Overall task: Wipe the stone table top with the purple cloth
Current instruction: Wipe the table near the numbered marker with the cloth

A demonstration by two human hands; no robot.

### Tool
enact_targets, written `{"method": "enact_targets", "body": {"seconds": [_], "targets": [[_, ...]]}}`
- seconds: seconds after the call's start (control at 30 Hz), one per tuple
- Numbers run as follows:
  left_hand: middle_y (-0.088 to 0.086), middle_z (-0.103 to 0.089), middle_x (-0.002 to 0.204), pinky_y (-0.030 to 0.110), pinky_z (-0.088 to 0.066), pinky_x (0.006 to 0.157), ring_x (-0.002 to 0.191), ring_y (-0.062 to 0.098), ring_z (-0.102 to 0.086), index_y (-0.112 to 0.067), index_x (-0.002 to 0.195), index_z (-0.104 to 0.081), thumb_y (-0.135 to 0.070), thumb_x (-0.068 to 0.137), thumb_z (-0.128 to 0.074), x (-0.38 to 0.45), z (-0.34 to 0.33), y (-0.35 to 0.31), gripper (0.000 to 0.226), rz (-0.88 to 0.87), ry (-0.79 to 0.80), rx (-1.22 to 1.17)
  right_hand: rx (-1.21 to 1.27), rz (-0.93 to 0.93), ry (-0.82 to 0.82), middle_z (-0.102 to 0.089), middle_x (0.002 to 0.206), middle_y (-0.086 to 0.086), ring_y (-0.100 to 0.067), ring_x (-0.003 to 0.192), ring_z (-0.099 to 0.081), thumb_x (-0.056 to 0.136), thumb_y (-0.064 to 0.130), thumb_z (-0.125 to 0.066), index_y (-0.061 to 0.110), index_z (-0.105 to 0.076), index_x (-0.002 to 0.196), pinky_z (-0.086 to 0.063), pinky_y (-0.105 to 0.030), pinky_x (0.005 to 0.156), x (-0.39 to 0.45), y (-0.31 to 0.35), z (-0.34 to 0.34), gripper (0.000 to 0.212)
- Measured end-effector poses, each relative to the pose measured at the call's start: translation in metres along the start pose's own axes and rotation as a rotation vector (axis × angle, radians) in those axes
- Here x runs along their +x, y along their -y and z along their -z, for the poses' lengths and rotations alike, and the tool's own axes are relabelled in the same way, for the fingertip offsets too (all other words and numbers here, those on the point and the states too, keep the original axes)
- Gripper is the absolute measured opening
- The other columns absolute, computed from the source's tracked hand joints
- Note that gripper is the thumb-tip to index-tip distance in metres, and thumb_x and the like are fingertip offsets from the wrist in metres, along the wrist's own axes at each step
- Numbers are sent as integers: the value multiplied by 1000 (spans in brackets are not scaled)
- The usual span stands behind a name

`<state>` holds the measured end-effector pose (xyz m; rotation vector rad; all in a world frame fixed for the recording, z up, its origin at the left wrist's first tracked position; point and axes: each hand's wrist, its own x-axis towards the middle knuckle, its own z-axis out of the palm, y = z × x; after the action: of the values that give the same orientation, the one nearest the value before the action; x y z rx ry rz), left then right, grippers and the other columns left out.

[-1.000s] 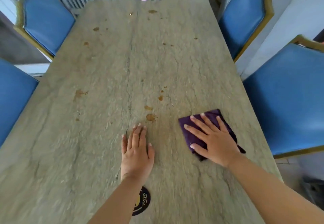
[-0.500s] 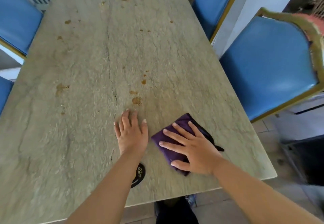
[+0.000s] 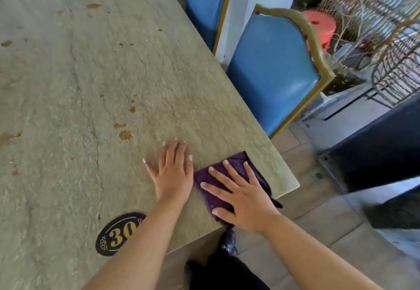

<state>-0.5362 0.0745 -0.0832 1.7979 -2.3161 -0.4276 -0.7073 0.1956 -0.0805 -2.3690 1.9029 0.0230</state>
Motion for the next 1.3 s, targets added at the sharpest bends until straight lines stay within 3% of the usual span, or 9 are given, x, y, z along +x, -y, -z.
{"method": "enact_targets", "body": {"seconds": [0.17, 0.27, 0.5, 0.67, 0.83, 0.97, 1.13, 1.23, 1.3], "targets": [[-8, -19, 158, 68, 1, 112, 147, 22, -10, -34, 149, -20, -46, 99, -23, 0, -7, -5, 51, -10, -8, 126, 48, -475, 39, 8, 160, 15, -22, 147, 17, 88, 69, -4, 53, 9, 144, 7, -62, 114, 9, -65, 12, 59], [-6, -26, 154, 67, -2, 112, 145, 23, -16, -33, 144, -28, -45, 96, -32, 3, -7, -10, 50, 32, -22, 125, 73, -565, 29, 7, 161, 9, -27, 146, 17, 90, 66, -2, 47, 6, 147, 8, -65, 111, 25, -42, 9, 60], [-7, -33, 151, 60, 1, 117, 145, 24, -17, -37, 137, -41, -40, 96, -37, 48, -3, -22, 41, 88, -73, 44, 22, -10, -55, -13, 160, 9, -32, 148, -6, 92, 68, -22, 48, -12, 148, -5, -73, 108, 35, -26, -3, 60], [-8, -2, 162, 54, 6, 118, 149, 17, 11, -33, 152, -11, -48, 97, -21, 60, -10, -26, 58, 237, -61, 90, -22, -48, -8, -8, 161, 9, -31, 148, -1, 91, 68, -18, 49, -7, 148, -3, -73, 107, 115, -103, 15, 61], [-4, 2, 162, 51, 10, 119, 147, 16, 19, -28, 153, -7, -57, 92, -17, 62, -9, -30, 68, 342, -52, 145, -49, -105, 13, -5, 162, 5, -31, 148, 0, 90, 67, -9, 46, -3, 148, -4, -71, 107, 217, -144, 24, 61], [-2, -15, 161, 50, 5, 120, 150, 16, 3, -24, 151, -23, -57, 90, -24, 62, -7, -32, 69, 377, -109, 165, 20, -160, 12, 7, 162, 1, -35, 146, 10, 89, 66, -5, 42, 3, 148, 6, -71, 107, 299, -118, 25, 64], [10, -33, 155, 58, -12, 117, 147, 26, -19, -10, 143, -41, -49, 89, -33, 60, -5, -33, 67, 500, -213, 140, 27, 287, 44, 8, 161, 6, -31, 147, 14, 91, 65, -10, 47, 0, 148, 14, -65, 109, 315, -56, 23, 60], [10, -32, 155, 60, -14, 116, 147, 29, -18, -10, 145, -39, -48, 87, -31, 62, -6, -32, 70, 548, -172, 141, 11, 737, -14, -11, 161, 11, -22, 149, -5, 94, 62, -20, 48, -18, 147, 0, -54, 117, 306, -86, 25, 55], [10, -29, 156, 61, -13, 116, 148, 30, -17, -11, 146, -39, -47, 87, -32, 63, -7, -30, 69, 536, -148, 148, -8, 800, -34, -14, 159, 13, -16, 148, -11, 95, 61, -23, 48, -22, 146, -5, -48, 119, 316, -118, 28, 53]]}}
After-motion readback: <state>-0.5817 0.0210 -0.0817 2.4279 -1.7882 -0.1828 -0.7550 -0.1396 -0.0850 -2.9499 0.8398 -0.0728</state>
